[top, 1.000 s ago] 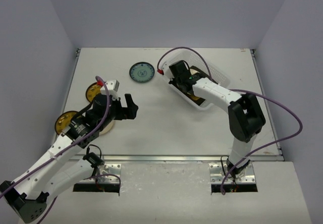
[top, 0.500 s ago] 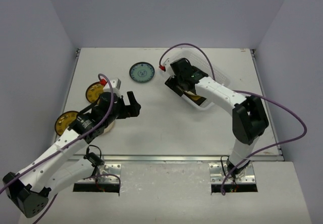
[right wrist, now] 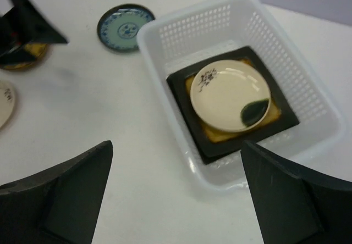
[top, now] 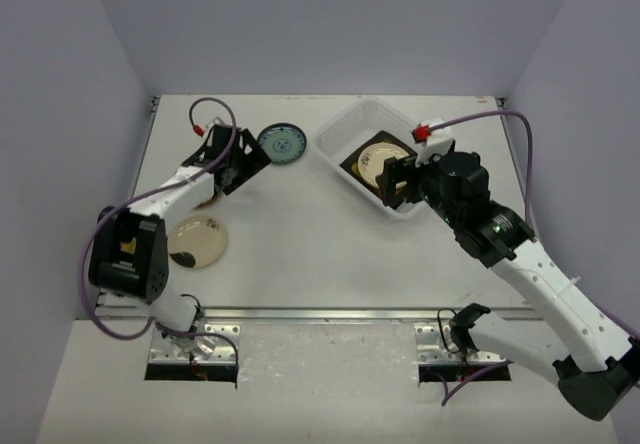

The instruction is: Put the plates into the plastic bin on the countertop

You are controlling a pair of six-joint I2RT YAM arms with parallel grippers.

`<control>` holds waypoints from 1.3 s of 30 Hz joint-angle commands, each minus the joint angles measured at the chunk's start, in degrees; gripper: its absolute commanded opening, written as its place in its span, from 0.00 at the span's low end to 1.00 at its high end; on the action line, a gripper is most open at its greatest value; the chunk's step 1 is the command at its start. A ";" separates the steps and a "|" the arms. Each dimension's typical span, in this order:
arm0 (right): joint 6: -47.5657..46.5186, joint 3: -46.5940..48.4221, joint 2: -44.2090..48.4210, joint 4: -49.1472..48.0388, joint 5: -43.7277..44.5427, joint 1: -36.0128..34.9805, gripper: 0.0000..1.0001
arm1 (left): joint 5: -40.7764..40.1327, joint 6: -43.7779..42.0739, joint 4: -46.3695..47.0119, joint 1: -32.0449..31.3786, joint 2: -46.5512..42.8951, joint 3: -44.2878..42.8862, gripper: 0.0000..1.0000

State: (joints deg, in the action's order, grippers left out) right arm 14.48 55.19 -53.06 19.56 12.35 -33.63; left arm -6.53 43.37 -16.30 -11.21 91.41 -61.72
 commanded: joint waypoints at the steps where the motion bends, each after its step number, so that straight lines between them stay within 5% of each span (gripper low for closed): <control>1: 13.56 -8.89 10.83 0.93 -15.14 -0.07 0.99 | 0.71 2.02 3.80 1.73 12.84 -14.20 1.00; 6: 18.89 -14.10 22.05 0.73 -26.33 -0.10 0.99 | -2.70 -0.05 -3.62 2.69 28.65 -28.52 1.00; 13: 17.82 -12.57 25.82 5.41 -27.78 -0.08 0.99 | -2.15 -4.75 -4.71 4.29 35.62 -34.89 0.96; 18: 18.03 -13.66 27.14 4.63 -28.34 -0.12 0.99 | 4.61 -8.01 -3.57 5.89 39.98 -37.17 0.77; 24: 17.69 -14.33 27.48 5.40 -27.82 -0.04 0.99 | 8.11 -9.80 -4.00 6.73 42.02 -37.33 0.38; 31: 17.18 -13.59 28.24 6.54 -26.94 -0.07 0.99 | 9.06 -10.18 -4.44 6.85 43.47 -37.32 0.18; 33: 16.98 -13.09 28.54 7.08 -26.50 -0.12 0.99 | 8.73 -10.14 -4.34 6.91 43.14 -36.80 0.00; 39: 16.49 -12.81 29.46 8.31 -25.33 -0.11 0.99 | 3.90 -6.99 2.94 7.59 29.86 -27.18 0.00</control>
State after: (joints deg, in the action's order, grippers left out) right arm 31.66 40.73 -24.38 27.99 -14.49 -33.74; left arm 3.03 35.60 -15.11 -4.26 130.71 -96.37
